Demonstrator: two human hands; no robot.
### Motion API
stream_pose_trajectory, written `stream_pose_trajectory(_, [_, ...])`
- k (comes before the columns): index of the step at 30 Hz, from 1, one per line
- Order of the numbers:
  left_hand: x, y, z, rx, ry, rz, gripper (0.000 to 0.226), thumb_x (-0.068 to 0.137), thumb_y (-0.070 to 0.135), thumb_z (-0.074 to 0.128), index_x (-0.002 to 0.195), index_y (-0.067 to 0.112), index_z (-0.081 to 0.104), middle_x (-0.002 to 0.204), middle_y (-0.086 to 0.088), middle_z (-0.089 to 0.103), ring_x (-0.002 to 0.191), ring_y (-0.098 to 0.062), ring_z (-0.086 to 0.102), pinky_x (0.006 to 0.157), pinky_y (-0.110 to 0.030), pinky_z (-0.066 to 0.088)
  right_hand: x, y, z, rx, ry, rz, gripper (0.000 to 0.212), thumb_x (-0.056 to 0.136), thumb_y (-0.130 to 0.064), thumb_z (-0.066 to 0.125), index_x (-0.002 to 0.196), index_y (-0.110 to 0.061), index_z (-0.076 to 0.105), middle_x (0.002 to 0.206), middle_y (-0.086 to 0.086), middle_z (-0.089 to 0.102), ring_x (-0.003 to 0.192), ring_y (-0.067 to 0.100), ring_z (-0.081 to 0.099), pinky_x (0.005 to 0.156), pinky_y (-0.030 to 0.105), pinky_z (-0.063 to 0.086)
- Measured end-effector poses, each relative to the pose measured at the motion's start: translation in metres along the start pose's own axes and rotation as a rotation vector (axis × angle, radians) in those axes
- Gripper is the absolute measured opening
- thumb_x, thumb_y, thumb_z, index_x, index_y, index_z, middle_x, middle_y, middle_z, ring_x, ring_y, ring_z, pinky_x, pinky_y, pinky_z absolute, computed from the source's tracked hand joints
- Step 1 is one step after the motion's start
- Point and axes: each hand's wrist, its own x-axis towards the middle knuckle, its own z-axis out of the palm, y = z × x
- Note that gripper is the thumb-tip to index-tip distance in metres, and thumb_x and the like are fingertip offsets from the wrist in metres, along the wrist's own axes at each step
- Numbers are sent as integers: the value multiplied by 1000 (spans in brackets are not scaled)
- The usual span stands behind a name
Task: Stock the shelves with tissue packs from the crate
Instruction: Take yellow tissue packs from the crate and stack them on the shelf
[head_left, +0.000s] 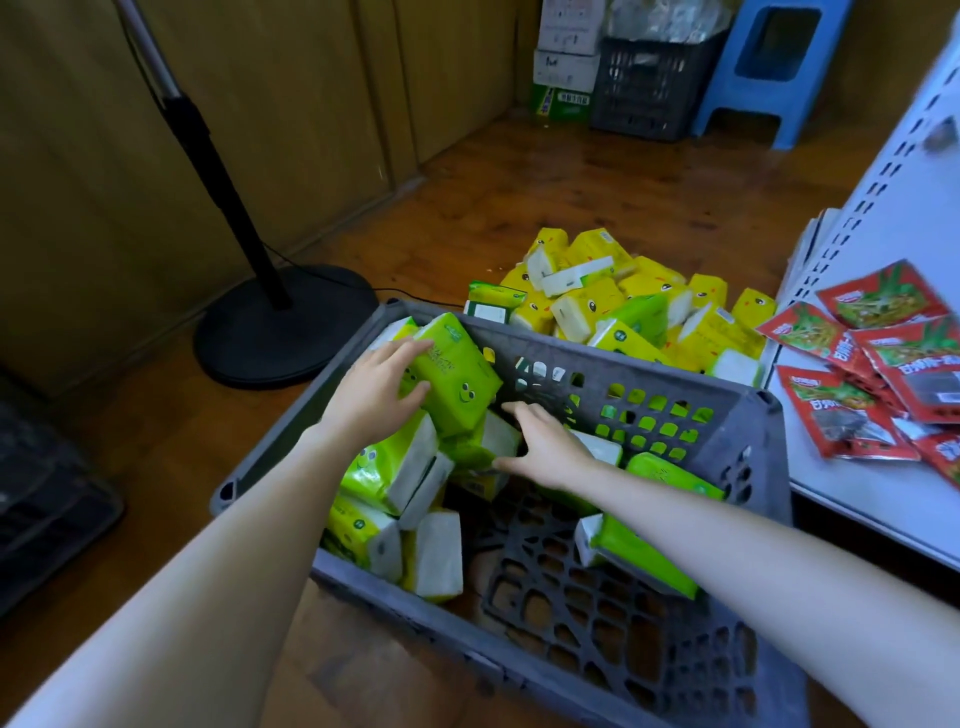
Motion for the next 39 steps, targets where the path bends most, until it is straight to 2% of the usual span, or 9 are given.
stream_pose_trajectory(7, [1, 0, 1, -30, 45, 4, 45, 94, 23, 53, 138, 20, 44, 143, 0, 45, 132, -20, 40, 101, -32, 35, 13, -6, 12, -1, -10, 36, 92, 75, -37, 74, 146, -11, 21, 147, 10, 31, 133, 30, 29, 107, 36, 29])
stream_pose_trajectory(18, [4, 2, -4, 51, 99, -4, 41, 96, 24, 48, 136, 15, 49, 142, 3, 46, 122, -19, 50, 92, -32, 43, 11, -9, 13, 33, 34, 7, 61, 71, -30, 75, 119, -11, 45, 118, 9, 47, 112, 27, 45, 85, 36, 39])
stream_pose_trajectory(23, [5, 0, -5, 70, 115, -4, 40, 96, 22, 47, 135, 14, 50, 141, 3, 47, 120, -19, 52, 89, -33, 45, -10, -1, -3, 136, 43, 26, 53, 69, -35, 78, 107, -18, 46, 104, -3, 43, 99, 20, 48, 79, 35, 43])
stream_pose_trajectory(26, [6, -5, -5, 72, 125, -28, 41, 96, 22, 47, 136, 12, 49, 141, 2, 47, 111, -22, 57, 87, -31, 44, -26, 7, -19, 152, 26, 39, 43, 71, -37, 76, 95, -21, 45, 101, 0, 50, 91, 19, 50, 69, 31, 40])
stream_pose_trajectory(29, [5, -13, -4, 72, 133, -85, 42, 97, 22, 46, 137, 10, 48, 143, 1, 45, 114, -24, 55, 90, -31, 42, -43, 15, -34, 114, -46, 43, 43, 70, -41, 77, 91, -19, 47, 96, 1, 57, 86, 19, 55, 68, 32, 42])
stream_pose_trajectory(32, [6, -16, -3, 67, 120, -113, 42, 97, 22, 46, 137, 11, 48, 143, 2, 45, 109, -25, 57, 88, -32, 42, -59, 16, -49, 6, -172, 2, 43, 70, -44, 76, 85, -19, 44, 75, -7, 45, 67, 10, 42, 58, 28, 32])
stream_pose_trajectory(34, [8, -14, -1, 58, 105, -112, 41, 96, 21, 46, 136, 10, 49, 143, 1, 46, 108, -26, 58, 87, -32, 42, -67, 14, -54, -75, -308, -14, 43, 69, -48, 76, 79, -25, 40, 70, -9, 41, 64, 9, 38, 57, 29, 31])
stream_pose_trajectory(37, [9, -11, 2, 54, 86, -116, 41, 96, 20, 47, 135, 9, 50, 142, -1, 46, 113, -26, 56, 90, -34, 42, -75, 10, -50, -194, -541, -32, 44, 69, -50, 75, 94, -26, 47, 82, -9, 49, 77, 12, 48, 66, 27, 41])
stream_pose_trajectory(39, [9, -11, 3, 55, 84, -123, 41, 96, 20, 47, 135, 9, 50, 142, -1, 46, 113, -26, 55, 89, -35, 43, -75, 10, -46, -229, -637, -22, 60, 71, -54, 73, 116, -23, 49, 105, -6, 57, 99, 16, 55, 85, 29, 48])
